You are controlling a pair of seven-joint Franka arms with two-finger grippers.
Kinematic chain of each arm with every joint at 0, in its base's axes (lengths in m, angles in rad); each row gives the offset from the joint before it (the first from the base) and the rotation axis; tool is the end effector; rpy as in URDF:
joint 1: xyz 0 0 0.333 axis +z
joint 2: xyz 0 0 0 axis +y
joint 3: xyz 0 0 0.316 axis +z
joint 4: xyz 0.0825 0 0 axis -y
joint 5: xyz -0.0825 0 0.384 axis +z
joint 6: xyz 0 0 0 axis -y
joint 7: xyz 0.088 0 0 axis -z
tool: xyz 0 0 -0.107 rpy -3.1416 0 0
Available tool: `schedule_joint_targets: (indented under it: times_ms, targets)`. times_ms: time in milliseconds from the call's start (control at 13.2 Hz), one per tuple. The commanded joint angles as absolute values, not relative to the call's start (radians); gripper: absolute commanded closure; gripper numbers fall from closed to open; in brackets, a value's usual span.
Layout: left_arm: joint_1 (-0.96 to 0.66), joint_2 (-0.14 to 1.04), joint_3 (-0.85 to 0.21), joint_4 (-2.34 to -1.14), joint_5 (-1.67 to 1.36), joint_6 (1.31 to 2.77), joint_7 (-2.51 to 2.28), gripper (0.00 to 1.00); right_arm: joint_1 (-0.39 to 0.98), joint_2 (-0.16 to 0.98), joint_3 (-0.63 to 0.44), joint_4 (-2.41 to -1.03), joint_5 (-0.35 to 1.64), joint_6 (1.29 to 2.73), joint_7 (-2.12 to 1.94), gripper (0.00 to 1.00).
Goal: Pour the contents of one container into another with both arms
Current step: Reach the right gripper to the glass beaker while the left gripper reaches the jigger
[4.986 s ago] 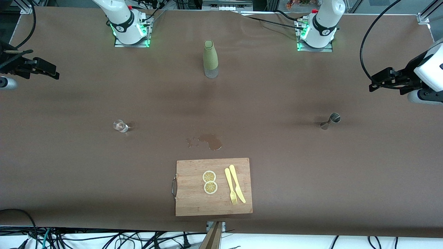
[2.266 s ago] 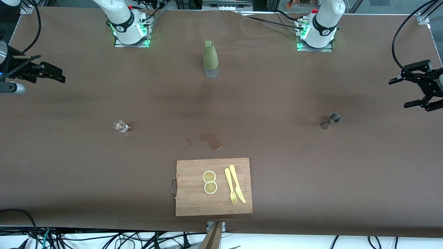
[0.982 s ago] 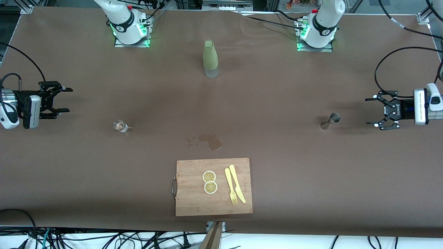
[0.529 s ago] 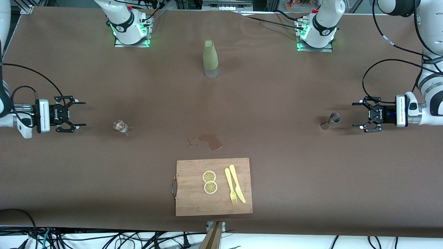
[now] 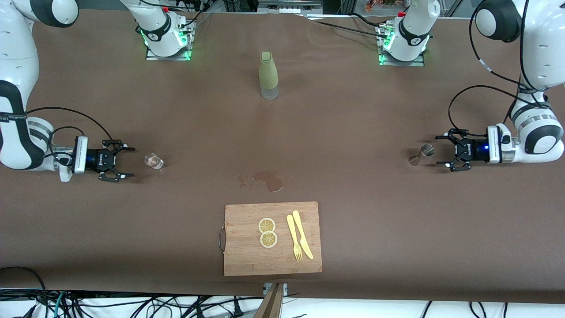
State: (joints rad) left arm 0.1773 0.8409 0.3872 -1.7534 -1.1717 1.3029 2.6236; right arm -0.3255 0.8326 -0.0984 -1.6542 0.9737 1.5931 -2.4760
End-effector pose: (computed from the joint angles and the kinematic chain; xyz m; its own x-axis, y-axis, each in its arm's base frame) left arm 0.5275 0.1850 0.1194 0.1049 -0.2409 0.9649 -0.9933 0.0209 0.1132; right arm 0.5793 -0.1621 0.1183 0.0860 0.4278 0.8998 0.9919 0.0483 -0.1178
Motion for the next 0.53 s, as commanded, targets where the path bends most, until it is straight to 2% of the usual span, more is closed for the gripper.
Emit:
schedule_joint_targets:
  times_ms: [0,453]
  targets:
    - [0.175,0.913,0.382,-1.743,-1.232,1.299,2.755,0.00,-0.337,0.860,-0.086,-1.655,1.003,1.551,-2.537,0.00]
    - [0.155,0.976,0.361,-1.732,-1.272,1.278,2.772,0.00,-0.308,0.905,-0.075,-1.654,1.068,1.555,-2.591,0.00]
